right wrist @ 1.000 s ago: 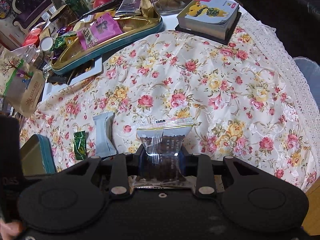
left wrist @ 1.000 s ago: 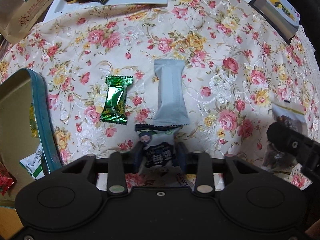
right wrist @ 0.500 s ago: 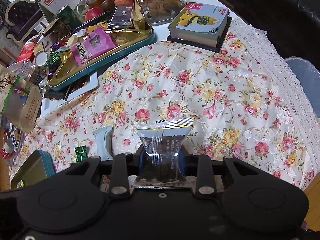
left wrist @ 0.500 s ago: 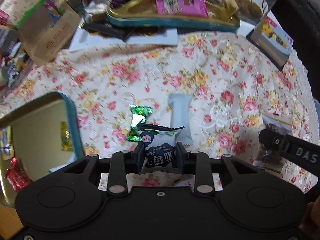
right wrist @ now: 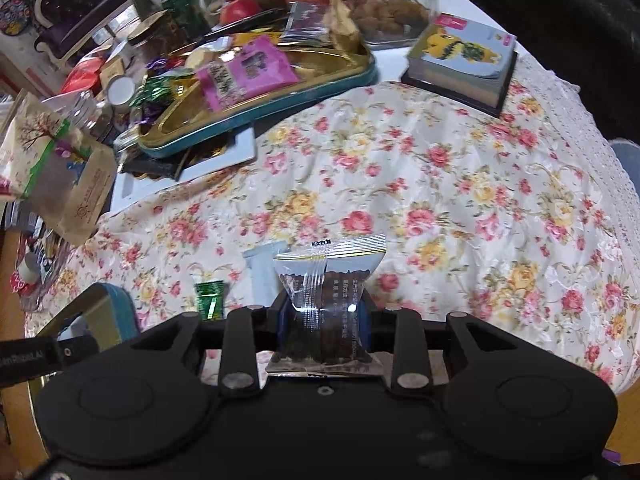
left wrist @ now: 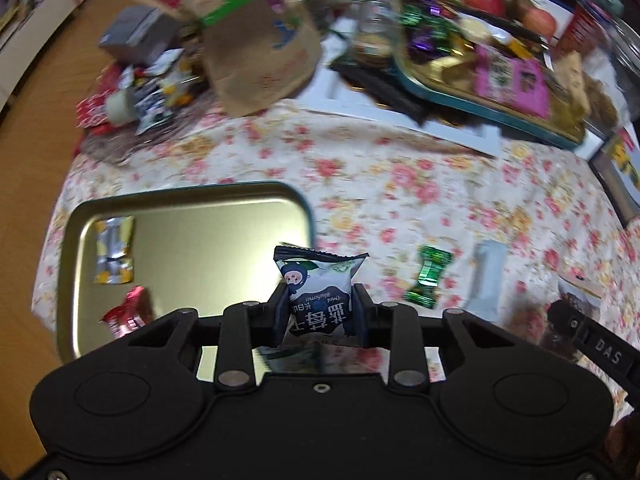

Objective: Organize snacks
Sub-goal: 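Lift and carry both held packets over the gold tin tray with both grippers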

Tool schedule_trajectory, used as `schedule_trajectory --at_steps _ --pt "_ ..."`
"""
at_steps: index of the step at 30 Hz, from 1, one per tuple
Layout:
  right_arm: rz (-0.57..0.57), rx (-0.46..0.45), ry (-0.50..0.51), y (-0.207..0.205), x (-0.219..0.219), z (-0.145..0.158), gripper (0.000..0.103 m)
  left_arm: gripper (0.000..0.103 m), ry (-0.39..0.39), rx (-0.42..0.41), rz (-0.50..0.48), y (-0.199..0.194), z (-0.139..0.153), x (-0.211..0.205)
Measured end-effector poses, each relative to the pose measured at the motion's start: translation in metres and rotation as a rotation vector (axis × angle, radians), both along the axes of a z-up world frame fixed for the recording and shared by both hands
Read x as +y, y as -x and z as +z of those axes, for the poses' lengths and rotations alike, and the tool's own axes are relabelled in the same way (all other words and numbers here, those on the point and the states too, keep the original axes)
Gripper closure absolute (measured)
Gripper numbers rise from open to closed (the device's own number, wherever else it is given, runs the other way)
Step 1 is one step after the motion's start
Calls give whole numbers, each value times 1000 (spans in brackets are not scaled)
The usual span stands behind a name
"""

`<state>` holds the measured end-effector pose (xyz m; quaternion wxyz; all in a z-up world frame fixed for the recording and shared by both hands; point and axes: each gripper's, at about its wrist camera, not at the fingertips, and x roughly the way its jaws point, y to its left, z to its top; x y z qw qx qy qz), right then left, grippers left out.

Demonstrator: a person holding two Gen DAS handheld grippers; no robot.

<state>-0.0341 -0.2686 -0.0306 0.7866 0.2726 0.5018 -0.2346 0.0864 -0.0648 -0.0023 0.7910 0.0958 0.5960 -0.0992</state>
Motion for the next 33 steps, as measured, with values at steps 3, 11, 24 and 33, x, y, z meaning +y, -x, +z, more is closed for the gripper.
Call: schedule_trajectory --at_steps 3,11,24,33 --pt "42 -26 -8 -12 20 6 70 63 -12 -7 73 -10 4 27" --pt "189 -101 -3 -43 84 18 70 62 -54 -34 214 -28 10 92" --pt "411 -204 -48 -77 174 26 70 62 -96 -65 377 -41 12 170" --pt "484 -235 -51 -92 208 26 69 61 -146 -41 403 -42 1 184"
